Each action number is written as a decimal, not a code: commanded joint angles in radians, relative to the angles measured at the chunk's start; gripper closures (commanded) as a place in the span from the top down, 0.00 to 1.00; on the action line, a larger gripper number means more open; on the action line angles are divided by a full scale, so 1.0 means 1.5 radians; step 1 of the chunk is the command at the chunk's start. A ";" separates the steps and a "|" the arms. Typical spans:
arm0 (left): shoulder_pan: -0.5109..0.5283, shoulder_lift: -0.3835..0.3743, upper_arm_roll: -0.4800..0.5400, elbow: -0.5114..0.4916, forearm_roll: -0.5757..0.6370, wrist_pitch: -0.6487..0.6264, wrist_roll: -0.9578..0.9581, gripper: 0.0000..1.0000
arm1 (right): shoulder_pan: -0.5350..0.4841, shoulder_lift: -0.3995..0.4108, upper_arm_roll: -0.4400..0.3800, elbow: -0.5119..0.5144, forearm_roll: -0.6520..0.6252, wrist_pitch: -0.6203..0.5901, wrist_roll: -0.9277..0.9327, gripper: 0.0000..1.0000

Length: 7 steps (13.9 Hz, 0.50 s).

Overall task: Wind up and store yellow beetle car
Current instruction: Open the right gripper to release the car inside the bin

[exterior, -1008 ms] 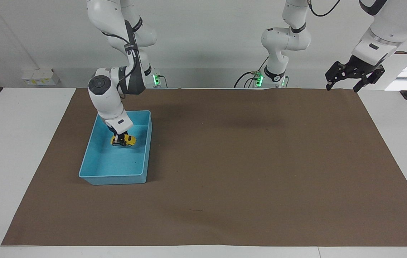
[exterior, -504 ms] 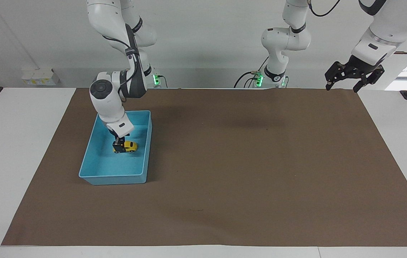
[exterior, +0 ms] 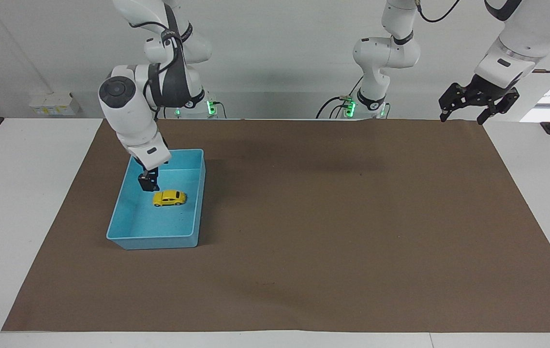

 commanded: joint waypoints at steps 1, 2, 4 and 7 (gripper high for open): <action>-0.003 -0.020 0.001 -0.025 0.003 0.012 0.006 1.00 | -0.001 -0.037 0.004 0.015 0.007 -0.037 0.099 1.00; -0.003 -0.020 0.001 -0.025 0.003 0.012 0.006 1.00 | -0.002 -0.054 0.004 0.016 0.007 -0.049 0.164 1.00; -0.003 -0.020 0.000 -0.025 0.003 0.012 0.006 1.00 | -0.002 -0.085 0.004 0.018 0.007 -0.077 0.274 1.00; -0.003 -0.020 0.000 -0.025 0.003 0.013 0.006 1.00 | -0.003 -0.115 0.003 0.044 0.007 -0.136 0.429 1.00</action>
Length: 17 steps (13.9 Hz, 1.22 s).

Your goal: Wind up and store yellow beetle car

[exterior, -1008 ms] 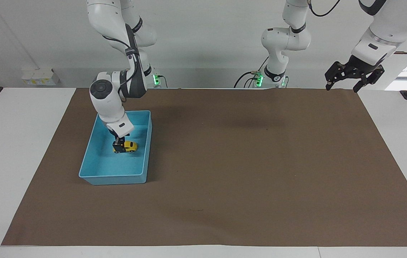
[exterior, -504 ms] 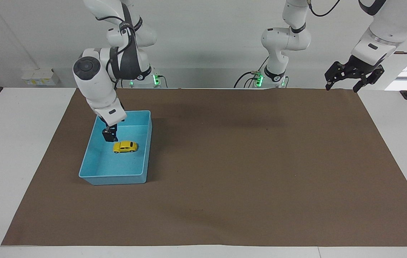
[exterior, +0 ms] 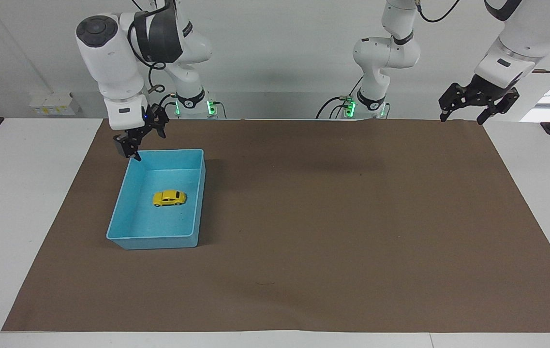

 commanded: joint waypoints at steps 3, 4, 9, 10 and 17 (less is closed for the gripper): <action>-0.003 -0.020 0.002 -0.025 0.003 0.013 0.006 1.00 | -0.002 -0.017 0.004 0.072 0.007 -0.112 0.276 1.00; -0.003 -0.020 0.002 -0.025 0.003 0.013 0.006 1.00 | -0.002 -0.017 0.004 0.085 0.007 -0.127 0.348 1.00; -0.003 -0.020 0.002 -0.025 0.003 0.014 0.007 1.00 | -0.016 -0.013 -0.008 0.115 0.017 -0.140 0.553 1.00; -0.003 -0.020 0.002 -0.025 0.003 0.013 0.007 1.00 | -0.018 -0.014 -0.017 0.118 0.019 -0.142 0.570 1.00; -0.003 -0.019 0.001 -0.024 0.003 0.015 0.008 1.00 | -0.022 -0.022 -0.050 0.124 0.041 -0.122 0.590 1.00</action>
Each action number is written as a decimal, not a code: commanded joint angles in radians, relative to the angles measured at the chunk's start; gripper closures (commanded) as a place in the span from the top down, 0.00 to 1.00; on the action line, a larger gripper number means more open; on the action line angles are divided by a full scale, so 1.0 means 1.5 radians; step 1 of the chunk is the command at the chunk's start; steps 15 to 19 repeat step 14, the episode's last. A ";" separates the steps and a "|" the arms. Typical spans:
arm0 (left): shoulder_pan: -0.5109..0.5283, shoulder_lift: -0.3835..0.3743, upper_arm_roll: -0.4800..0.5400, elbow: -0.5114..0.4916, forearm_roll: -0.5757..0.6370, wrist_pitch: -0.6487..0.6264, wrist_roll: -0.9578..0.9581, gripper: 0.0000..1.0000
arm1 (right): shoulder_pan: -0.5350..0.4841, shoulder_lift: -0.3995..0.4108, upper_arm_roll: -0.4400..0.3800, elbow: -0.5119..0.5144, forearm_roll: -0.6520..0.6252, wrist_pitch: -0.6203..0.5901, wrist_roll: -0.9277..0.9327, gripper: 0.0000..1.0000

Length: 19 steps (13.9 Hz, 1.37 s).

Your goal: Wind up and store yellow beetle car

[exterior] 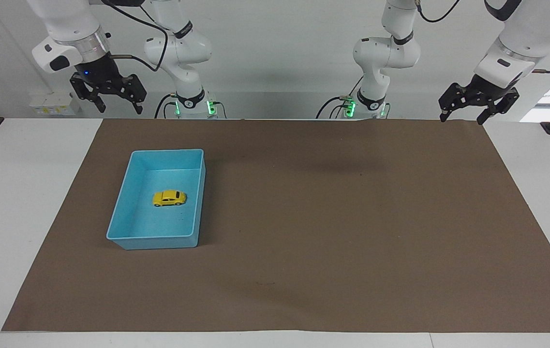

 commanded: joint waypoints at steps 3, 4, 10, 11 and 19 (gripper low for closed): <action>-0.003 -0.019 0.001 -0.024 0.003 0.015 0.007 1.00 | -0.006 0.029 0.005 0.004 0.025 0.035 0.012 1.00; -0.003 -0.019 0.001 -0.024 0.003 0.015 0.007 1.00 | -0.012 0.039 0.004 0.009 0.043 0.032 0.013 1.00; -0.003 -0.019 0.001 -0.024 0.003 0.015 0.005 1.00 | 0.004 0.041 0.011 0.022 0.042 0.018 0.027 1.00; -0.003 -0.019 0.001 -0.022 0.003 0.012 0.003 1.00 | -0.001 0.040 0.011 0.021 0.046 0.010 0.022 1.00; -0.001 -0.018 0.002 -0.019 0.003 0.010 0.003 1.00 | -0.006 0.034 0.008 0.017 0.040 -0.019 0.022 1.00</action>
